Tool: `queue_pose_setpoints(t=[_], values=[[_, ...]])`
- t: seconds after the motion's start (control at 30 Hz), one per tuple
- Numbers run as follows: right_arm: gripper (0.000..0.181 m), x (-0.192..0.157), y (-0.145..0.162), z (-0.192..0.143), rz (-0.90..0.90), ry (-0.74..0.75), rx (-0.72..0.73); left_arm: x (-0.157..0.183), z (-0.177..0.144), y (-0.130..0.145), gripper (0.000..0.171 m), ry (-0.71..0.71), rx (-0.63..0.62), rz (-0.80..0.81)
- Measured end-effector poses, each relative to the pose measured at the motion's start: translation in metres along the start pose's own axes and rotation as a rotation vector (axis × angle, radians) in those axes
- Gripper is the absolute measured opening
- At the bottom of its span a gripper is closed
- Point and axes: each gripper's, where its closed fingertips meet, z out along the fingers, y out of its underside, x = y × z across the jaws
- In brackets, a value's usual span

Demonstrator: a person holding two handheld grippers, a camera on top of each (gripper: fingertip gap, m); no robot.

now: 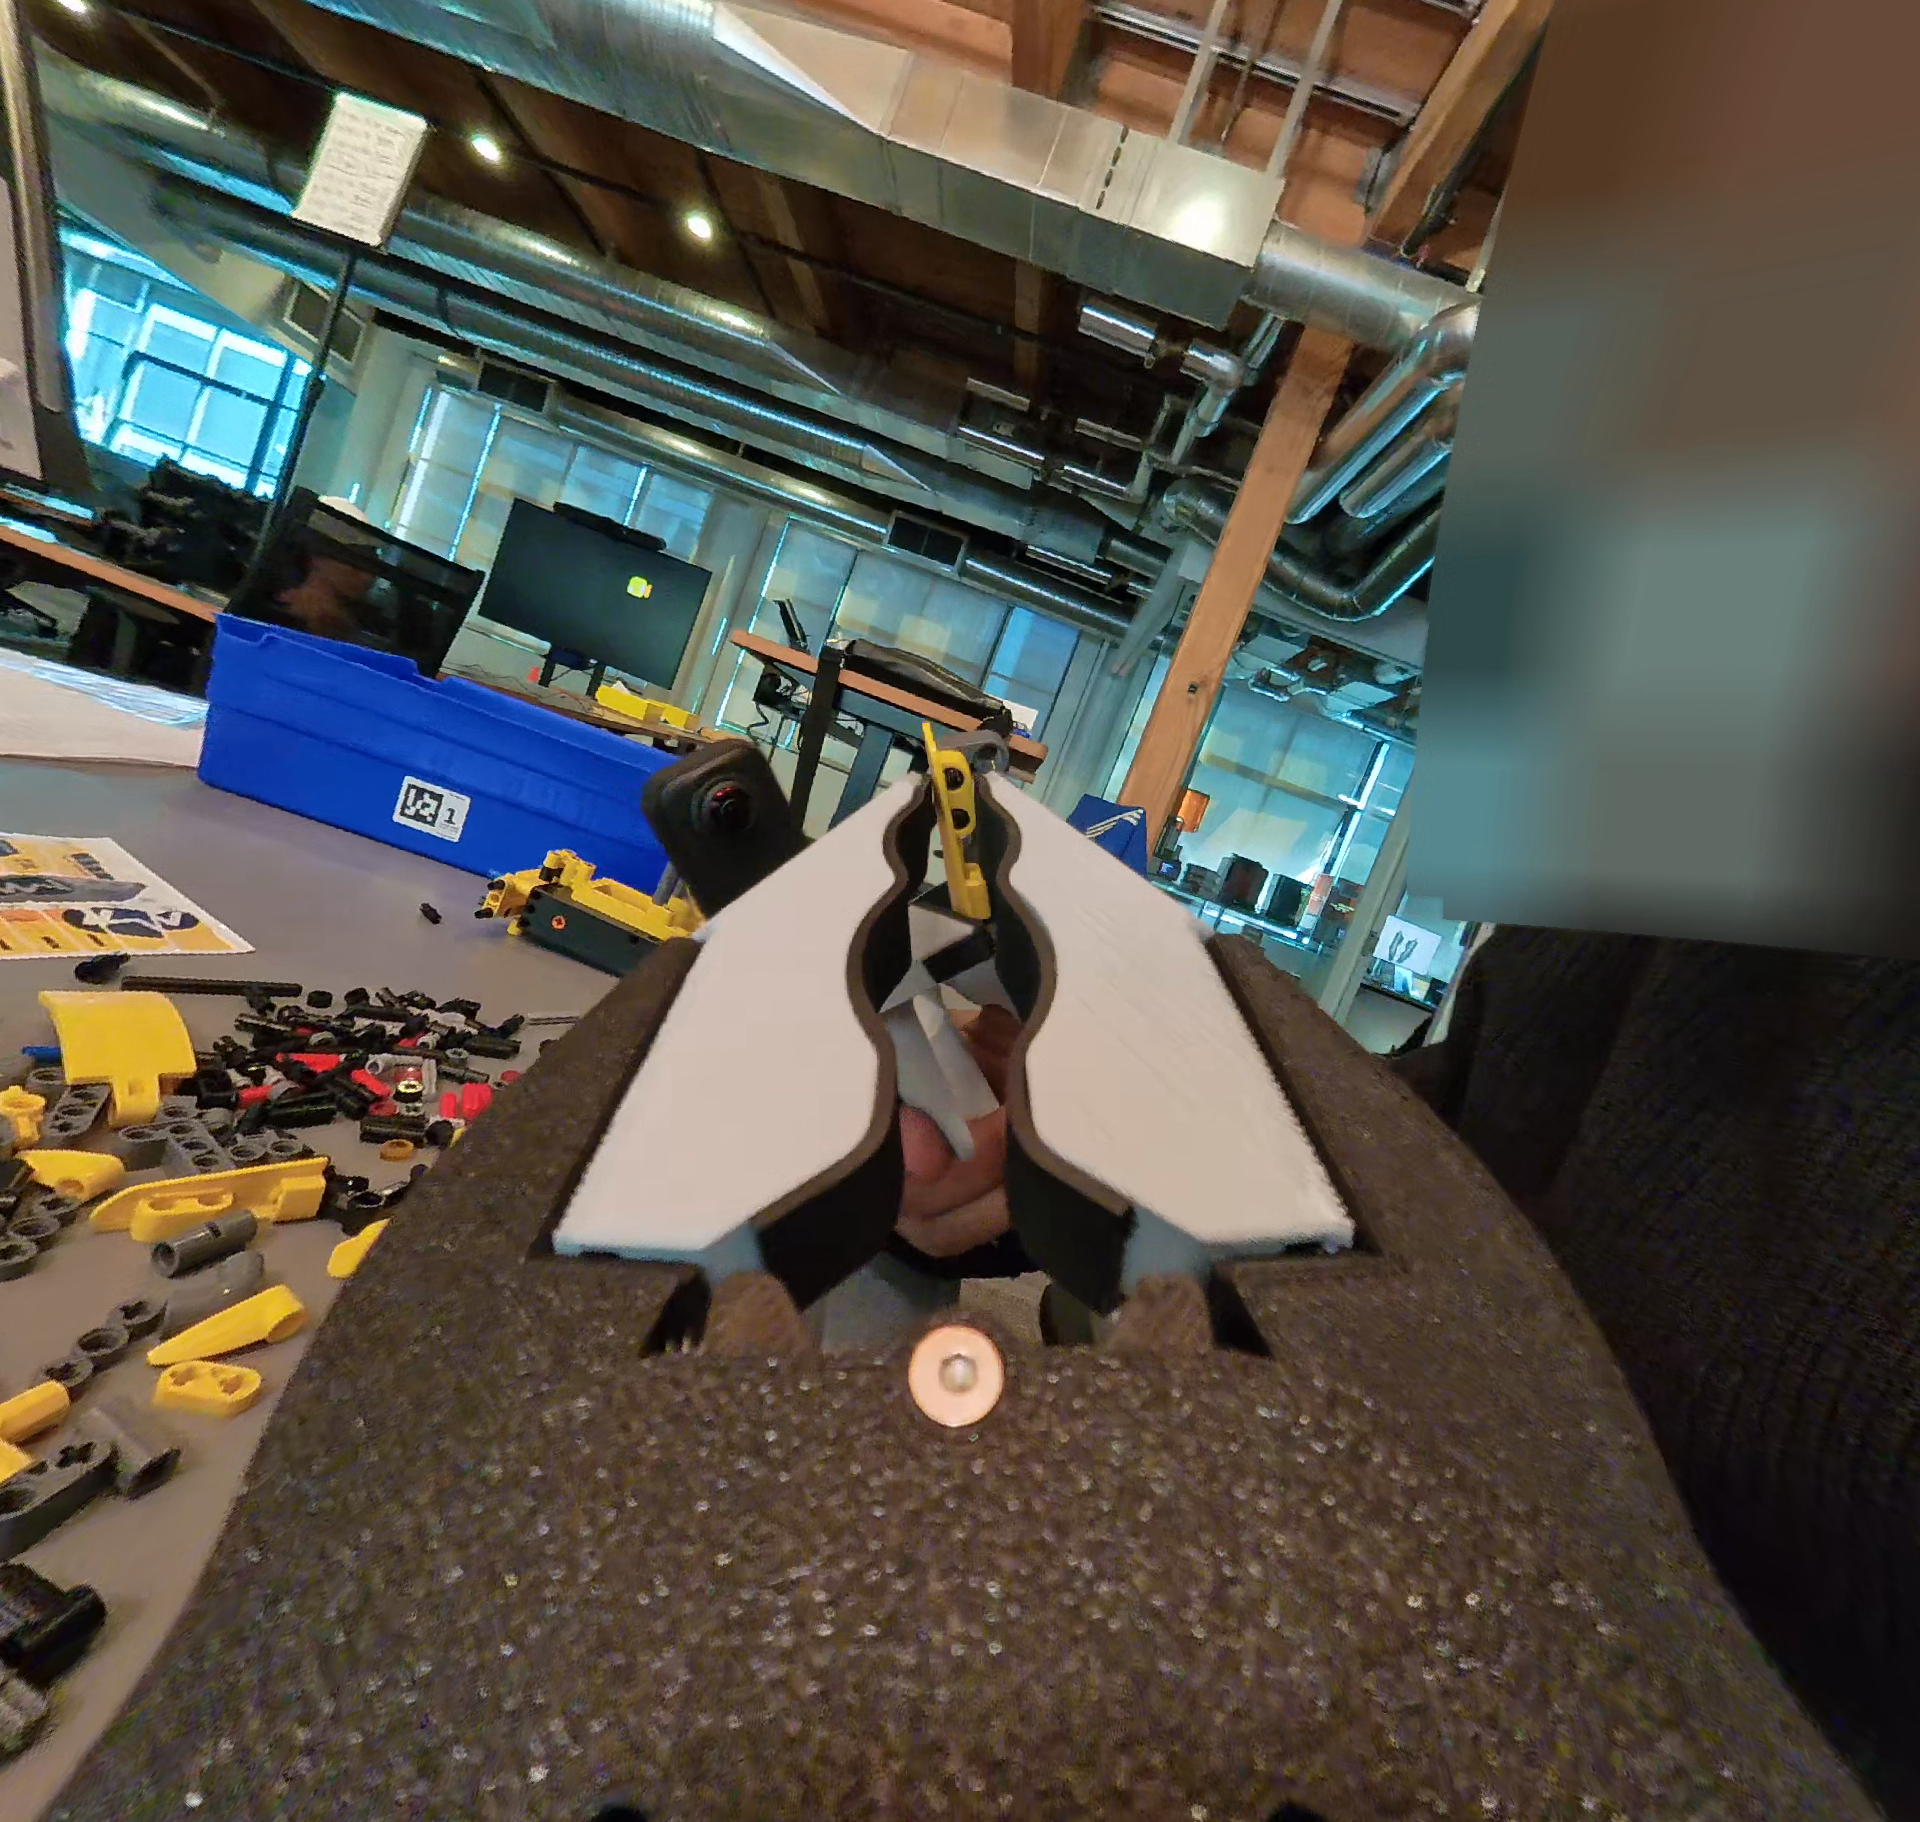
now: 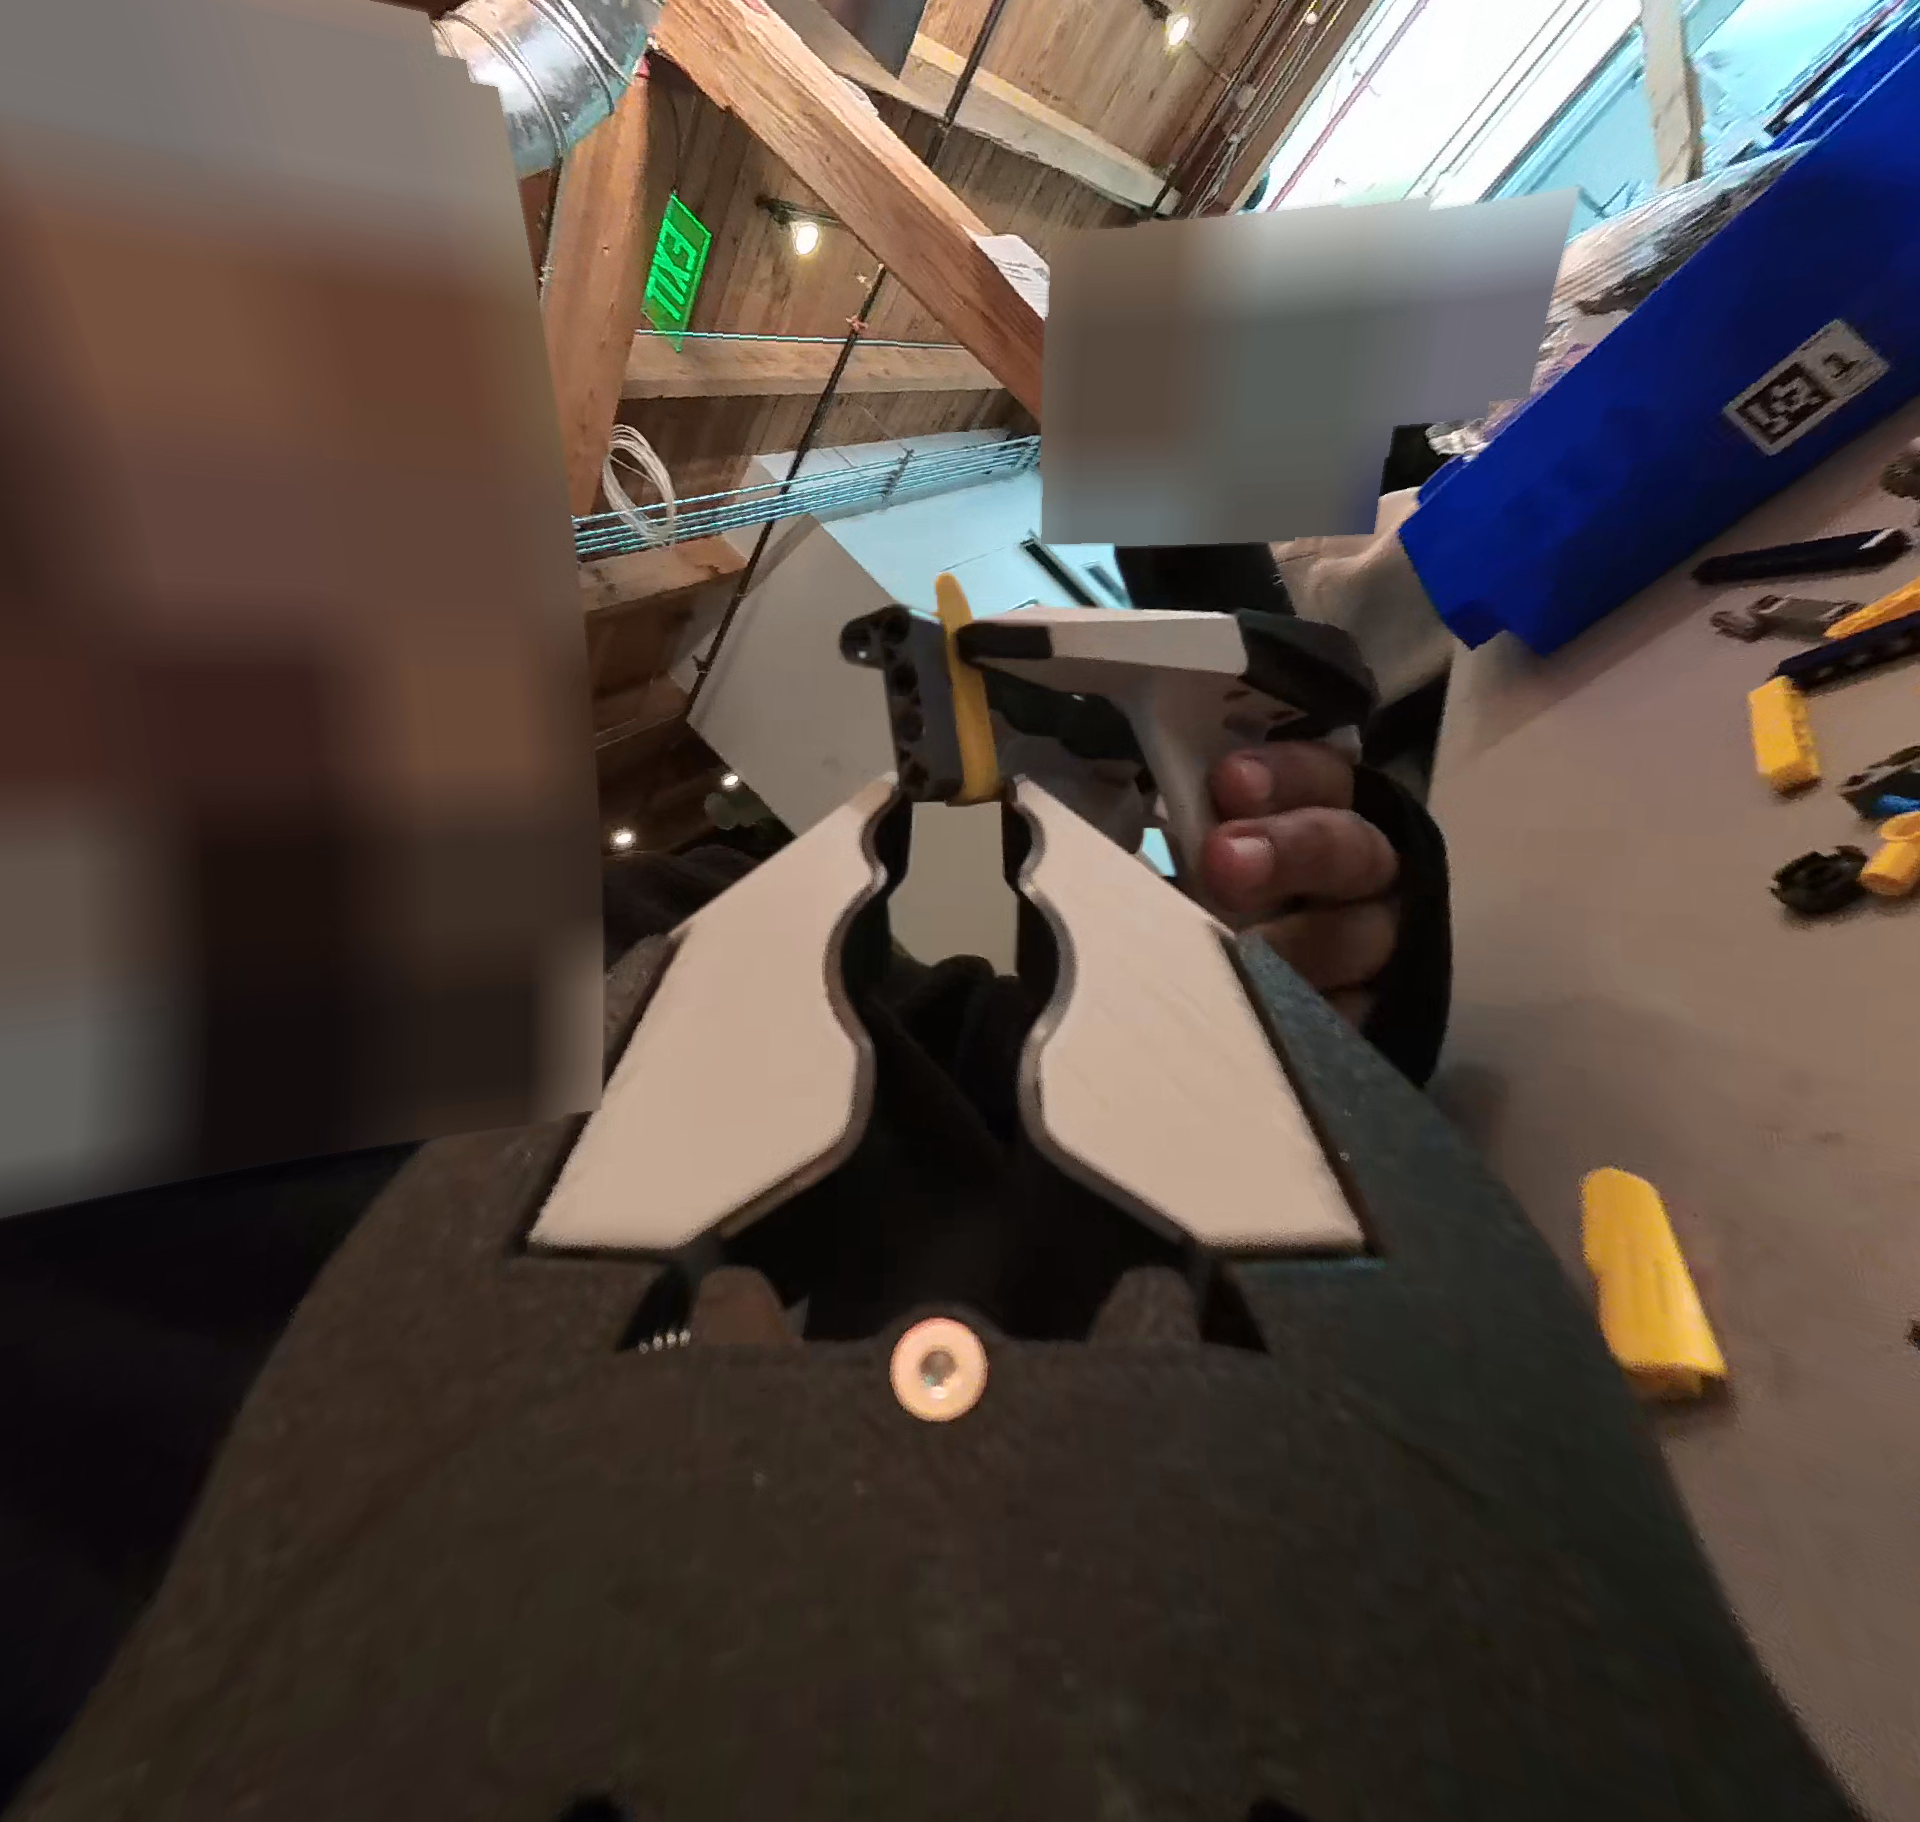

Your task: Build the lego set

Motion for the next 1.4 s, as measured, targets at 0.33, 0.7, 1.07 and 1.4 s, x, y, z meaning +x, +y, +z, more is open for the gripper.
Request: queue_pose_setpoints(t=[0.33,0.7,1.07,1.4], values=[[0.006,0.017,-0.015,-0.042,-0.351,0.421,0.011,-0.029,0.011,0.022,0.012,-0.122,-0.153,0.031],[0.006,0.034,-0.035,-0.105,-1.354,1.297,-0.377,-0.042,0.020,0.045,0.028,-0.095,-0.301,-0.200],[0.007,0.046,-0.012,-0.103,-1.537,1.245,-0.548,-0.046,0.016,0.079,0.029,-0.198,-0.608,0.006],[0.006,0.043,-0.010,-0.101,-1.776,1.247,-0.644,-0.037,0.014,0.082,0.021,-0.141,-0.642,0.088]])
